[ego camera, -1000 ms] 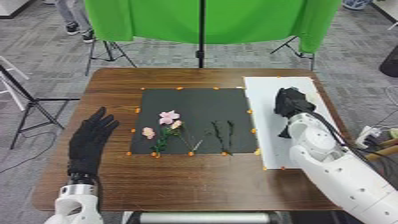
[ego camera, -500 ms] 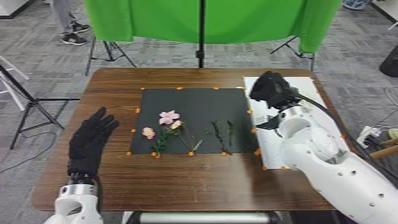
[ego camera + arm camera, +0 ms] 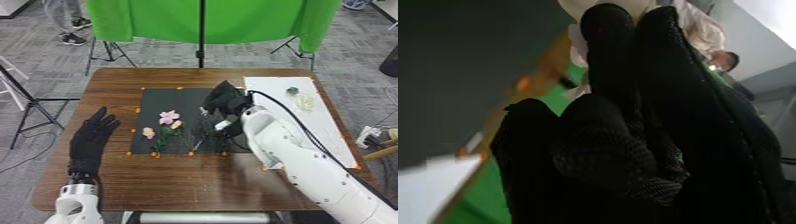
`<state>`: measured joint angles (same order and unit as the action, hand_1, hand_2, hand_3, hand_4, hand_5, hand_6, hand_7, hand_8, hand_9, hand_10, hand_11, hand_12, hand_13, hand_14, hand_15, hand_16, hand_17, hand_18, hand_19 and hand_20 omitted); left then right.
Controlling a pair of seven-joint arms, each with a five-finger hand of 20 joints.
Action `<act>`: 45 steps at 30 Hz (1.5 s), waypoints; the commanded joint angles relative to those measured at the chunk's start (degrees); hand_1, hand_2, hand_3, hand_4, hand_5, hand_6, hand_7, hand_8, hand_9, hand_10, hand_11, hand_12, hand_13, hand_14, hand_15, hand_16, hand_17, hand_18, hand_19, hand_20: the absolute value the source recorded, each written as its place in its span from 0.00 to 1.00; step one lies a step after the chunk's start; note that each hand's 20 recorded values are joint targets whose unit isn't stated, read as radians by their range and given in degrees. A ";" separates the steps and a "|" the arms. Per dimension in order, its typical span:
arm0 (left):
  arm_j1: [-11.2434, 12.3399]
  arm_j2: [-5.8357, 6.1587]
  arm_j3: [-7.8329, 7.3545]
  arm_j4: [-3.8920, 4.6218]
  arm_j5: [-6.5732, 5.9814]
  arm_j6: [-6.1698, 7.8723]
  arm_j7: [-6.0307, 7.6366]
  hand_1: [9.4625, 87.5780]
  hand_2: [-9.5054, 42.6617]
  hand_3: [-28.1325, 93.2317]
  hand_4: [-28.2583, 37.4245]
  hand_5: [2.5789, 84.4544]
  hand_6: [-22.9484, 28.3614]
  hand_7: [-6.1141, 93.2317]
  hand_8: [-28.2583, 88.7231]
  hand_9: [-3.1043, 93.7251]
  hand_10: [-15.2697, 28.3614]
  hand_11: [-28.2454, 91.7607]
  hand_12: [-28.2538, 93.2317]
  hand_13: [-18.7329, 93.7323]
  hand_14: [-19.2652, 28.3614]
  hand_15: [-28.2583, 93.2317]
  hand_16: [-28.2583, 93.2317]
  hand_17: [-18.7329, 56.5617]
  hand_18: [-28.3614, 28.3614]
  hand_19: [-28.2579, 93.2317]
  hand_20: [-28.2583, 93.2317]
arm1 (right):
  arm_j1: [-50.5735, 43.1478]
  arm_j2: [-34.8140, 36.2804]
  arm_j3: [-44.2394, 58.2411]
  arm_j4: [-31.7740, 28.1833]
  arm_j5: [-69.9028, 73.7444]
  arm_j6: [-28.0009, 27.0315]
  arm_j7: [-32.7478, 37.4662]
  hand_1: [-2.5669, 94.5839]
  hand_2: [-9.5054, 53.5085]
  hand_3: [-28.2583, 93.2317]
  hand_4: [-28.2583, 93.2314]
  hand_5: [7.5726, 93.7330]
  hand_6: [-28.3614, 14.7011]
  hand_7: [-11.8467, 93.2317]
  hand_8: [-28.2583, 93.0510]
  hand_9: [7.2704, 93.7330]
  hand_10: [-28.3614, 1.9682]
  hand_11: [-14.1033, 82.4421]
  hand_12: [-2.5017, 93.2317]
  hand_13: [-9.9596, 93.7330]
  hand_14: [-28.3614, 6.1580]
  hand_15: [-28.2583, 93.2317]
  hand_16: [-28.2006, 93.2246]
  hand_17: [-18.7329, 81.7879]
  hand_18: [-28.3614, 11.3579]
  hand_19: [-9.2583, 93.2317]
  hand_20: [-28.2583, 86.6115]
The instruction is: Arrange flowers
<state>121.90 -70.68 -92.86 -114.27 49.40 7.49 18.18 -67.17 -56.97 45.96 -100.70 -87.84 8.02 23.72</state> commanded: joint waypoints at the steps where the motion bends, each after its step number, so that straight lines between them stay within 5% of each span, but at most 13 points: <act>1: 0.54 -0.37 0.57 0.56 0.19 -0.42 -0.60 0.13 0.18 0.82 0.00 0.47 0.53 0.16 0.19 0.46 0.64 0.38 0.32 0.44 0.77 0.46 0.22 0.29 0.73 0.32 0.40 | -0.40 -1.27 -1.56 0.90 2.08 -2.04 1.03 0.68 0.00 0.70 0.08 0.86 0.62 0.31 0.33 1.00 0.64 0.28 0.48 1.00 0.80 0.73 0.52 0.90 0.52 1.00 0.72; 10: 0.16 -0.56 0.75 0.72 0.19 -0.31 -0.93 0.13 0.18 0.82 0.00 0.47 0.53 0.16 0.19 0.46 0.64 0.38 0.32 0.44 0.77 0.46 0.22 0.29 0.73 0.32 0.40 | 0.53 -2.73 -2.88 3.12 3.67 -4.61 1.69 0.65 0.00 0.71 0.09 0.85 0.63 0.31 0.32 0.98 0.63 0.30 0.46 1.00 0.80 0.72 0.53 0.90 0.53 1.00 0.72; 19: 0.73 -0.81 0.64 0.43 0.21 -0.06 -0.78 0.13 0.18 0.82 0.00 0.47 0.53 0.16 0.19 0.46 0.64 0.38 0.32 0.44 0.77 0.46 0.22 0.29 0.73 0.32 0.40 | 0.40 -2.16 -0.98 3.42 4.82 -7.77 2.08 0.54 0.00 0.75 0.09 0.72 0.67 0.26 0.25 0.94 0.57 0.40 0.36 1.00 0.79 0.72 0.53 0.90 0.52 1.00 0.72; 28: 1.35 -1.24 0.36 0.02 0.23 0.39 -0.88 0.13 0.18 0.83 0.00 0.47 0.53 0.16 0.19 0.46 0.64 0.38 0.32 0.44 0.77 0.46 0.22 0.29 0.73 0.32 0.40 | -2.24 0.97 7.92 -1.71 5.66 -9.55 0.76 0.45 0.00 0.77 0.09 0.68 0.67 0.25 0.15 0.94 0.54 0.45 0.29 1.00 0.78 0.72 0.52 0.90 0.50 1.00 0.73; 35: 2.06 -1.56 0.21 -0.36 0.22 0.91 -0.63 0.13 0.18 0.83 0.00 0.47 0.53 0.16 0.19 0.46 0.64 0.38 0.32 0.44 0.77 0.46 0.22 0.29 0.73 0.32 0.40 | -6.82 6.59 17.19 -4.22 -17.89 0.39 2.24 0.44 0.00 0.78 0.10 0.71 0.67 0.27 0.16 0.84 0.49 0.43 0.28 0.92 0.66 0.73 0.52 0.81 0.40 1.00 0.74; 39: 2.48 -1.59 0.07 -0.57 0.32 1.13 -0.63 0.13 0.18 0.82 0.00 0.47 0.53 0.16 0.19 0.46 0.64 0.38 0.32 0.44 0.77 0.46 0.22 0.29 0.73 0.32 0.40 | -7.55 10.18 21.13 -2.01 -37.23 -9.44 6.35 0.45 0.00 0.79 0.10 0.65 0.67 0.27 0.16 0.69 0.42 0.36 0.27 0.83 0.58 0.73 0.50 0.73 0.34 1.00 0.71; 45: 2.69 -1.79 0.14 -0.74 0.37 1.22 -0.54 0.13 0.18 0.83 0.00 0.47 0.53 0.16 0.19 0.46 0.64 0.38 0.32 0.44 0.77 0.46 0.22 0.29 0.73 0.32 0.40 | -5.40 11.30 21.99 4.69 -41.56 -20.84 10.58 0.42 0.00 0.81 0.08 0.48 0.64 0.24 0.16 0.47 0.33 0.27 0.26 0.72 0.46 0.75 0.49 0.65 0.25 0.98 0.68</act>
<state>122.92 -71.44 -93.31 -115.07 49.48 7.92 17.84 -74.95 -49.10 66.37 -102.92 -114.77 5.41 30.51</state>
